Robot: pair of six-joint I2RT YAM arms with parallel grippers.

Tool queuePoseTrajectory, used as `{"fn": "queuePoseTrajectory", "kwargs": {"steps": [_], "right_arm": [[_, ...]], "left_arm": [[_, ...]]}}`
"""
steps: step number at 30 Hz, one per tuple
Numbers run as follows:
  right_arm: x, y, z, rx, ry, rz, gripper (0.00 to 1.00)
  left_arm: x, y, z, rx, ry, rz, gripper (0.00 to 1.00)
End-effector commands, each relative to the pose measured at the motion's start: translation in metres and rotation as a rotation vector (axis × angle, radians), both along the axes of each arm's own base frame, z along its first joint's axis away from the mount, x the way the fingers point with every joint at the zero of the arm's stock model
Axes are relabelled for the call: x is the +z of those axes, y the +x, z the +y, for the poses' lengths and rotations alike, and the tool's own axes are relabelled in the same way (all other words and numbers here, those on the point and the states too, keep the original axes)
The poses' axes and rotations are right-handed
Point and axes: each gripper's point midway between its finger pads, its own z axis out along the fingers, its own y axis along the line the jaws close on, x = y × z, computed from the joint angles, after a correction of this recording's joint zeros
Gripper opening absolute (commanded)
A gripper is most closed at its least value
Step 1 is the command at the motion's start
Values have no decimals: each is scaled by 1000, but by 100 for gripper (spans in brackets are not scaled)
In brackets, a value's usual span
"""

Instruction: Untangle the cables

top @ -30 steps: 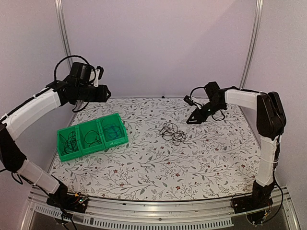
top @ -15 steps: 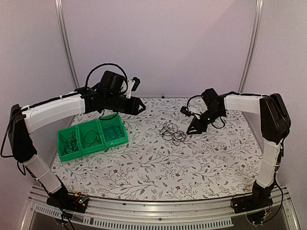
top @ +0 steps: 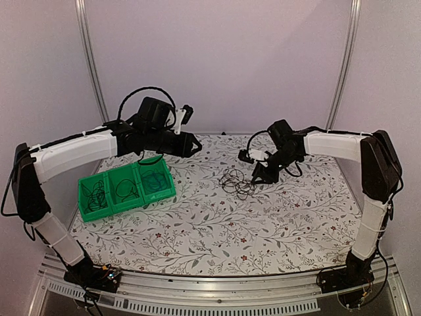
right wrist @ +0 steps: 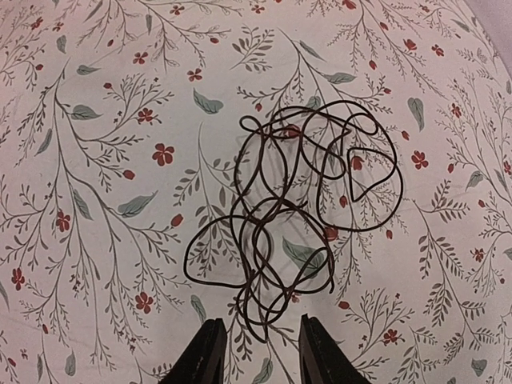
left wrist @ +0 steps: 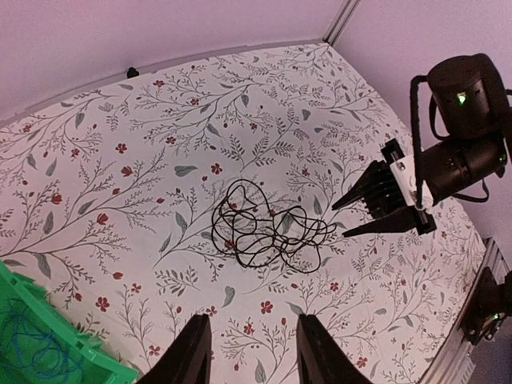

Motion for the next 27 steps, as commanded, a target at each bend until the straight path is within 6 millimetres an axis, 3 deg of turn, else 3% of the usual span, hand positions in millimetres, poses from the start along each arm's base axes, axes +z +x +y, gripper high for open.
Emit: {"fn": "queuePoseTrajectory", "kwargs": {"steps": [1,11,16,18,21,25,27], "right_arm": [[-13,-6,-1,32,-37,5,36],[-30,0,0,16,-73,34,31],[-31,1,0,4,-74,36,17],[-26,2,1,-1,-67,30,15],[-18,2,0,-7,-60,19,0],[-1,1,2,-7,-38,7,0],[26,2,8,-7,5,1,0]], "left_arm": [[-4,-3,-7,-16,-8,4,40],[-7,-4,-8,-20,-7,11,39],[-8,-6,-5,-13,-10,10,39],[-8,-6,-4,-10,-11,9,39],[-9,-6,-4,-12,-13,7,39],[-9,-5,-8,-27,-24,-8,39],[-5,-6,-15,-58,-37,-30,40]]}}
